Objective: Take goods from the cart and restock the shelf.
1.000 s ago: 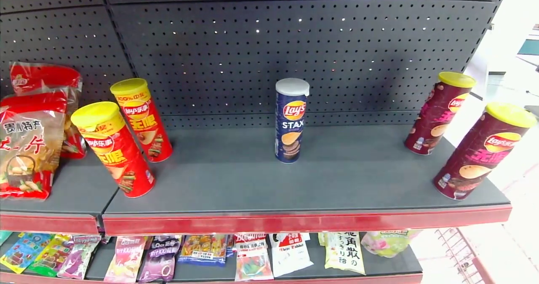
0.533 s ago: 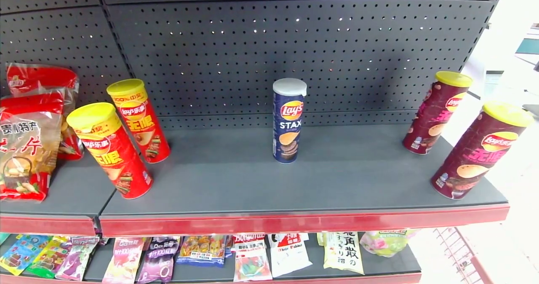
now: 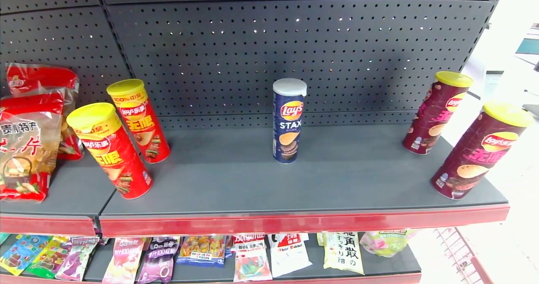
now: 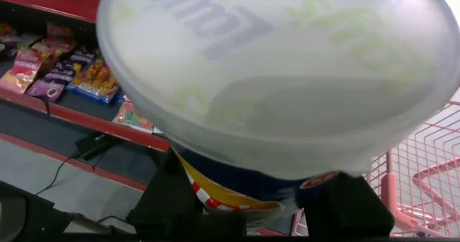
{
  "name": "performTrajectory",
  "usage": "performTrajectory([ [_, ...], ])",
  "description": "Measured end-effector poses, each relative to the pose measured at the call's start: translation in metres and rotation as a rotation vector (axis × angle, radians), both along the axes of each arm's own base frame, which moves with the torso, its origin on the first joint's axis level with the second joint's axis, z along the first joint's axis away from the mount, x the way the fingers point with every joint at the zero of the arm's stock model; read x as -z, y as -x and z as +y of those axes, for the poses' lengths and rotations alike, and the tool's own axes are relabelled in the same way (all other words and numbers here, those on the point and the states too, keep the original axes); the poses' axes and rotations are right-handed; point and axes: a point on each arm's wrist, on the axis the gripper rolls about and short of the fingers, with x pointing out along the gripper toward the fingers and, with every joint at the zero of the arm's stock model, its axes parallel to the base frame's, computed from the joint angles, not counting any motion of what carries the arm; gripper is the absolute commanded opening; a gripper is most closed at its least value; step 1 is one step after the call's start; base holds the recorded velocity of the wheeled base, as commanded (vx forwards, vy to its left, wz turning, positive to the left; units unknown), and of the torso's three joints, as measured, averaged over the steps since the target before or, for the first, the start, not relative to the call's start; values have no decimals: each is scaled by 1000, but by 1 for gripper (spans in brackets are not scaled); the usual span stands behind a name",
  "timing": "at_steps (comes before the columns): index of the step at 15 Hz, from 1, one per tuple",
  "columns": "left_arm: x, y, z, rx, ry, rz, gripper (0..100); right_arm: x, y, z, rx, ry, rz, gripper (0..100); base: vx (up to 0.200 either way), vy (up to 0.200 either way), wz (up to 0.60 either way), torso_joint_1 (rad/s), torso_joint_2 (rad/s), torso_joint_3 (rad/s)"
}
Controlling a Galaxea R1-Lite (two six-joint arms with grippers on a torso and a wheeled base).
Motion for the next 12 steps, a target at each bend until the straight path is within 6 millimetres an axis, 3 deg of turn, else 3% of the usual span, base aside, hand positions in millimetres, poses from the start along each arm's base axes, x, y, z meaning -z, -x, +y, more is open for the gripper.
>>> performTrajectory([
  [3, -52, -5, -1, 70, 29, -30, 100, 1, 0, 0, 1, 2, 0, 0, 0, 0, 0, 0, 0, 0],
  [5, -92, -30, -5, 244, 32, 3, 100, 1, 0, 0, 1, -1, 0, 0, 0, 0, 0, 0, 0, 0],
  [8, -129, -90, -19, 450, 33, 55, 100, 1, 0, 0, -1, -4, 2, 0, 0, 0, 0, 0, 0, 0],
  [12, -139, -194, -66, 677, 34, 145, 100, 1, 0, 0, -1, -5, 3, 0, 0, 0, 0, 0, 0, 0],
])
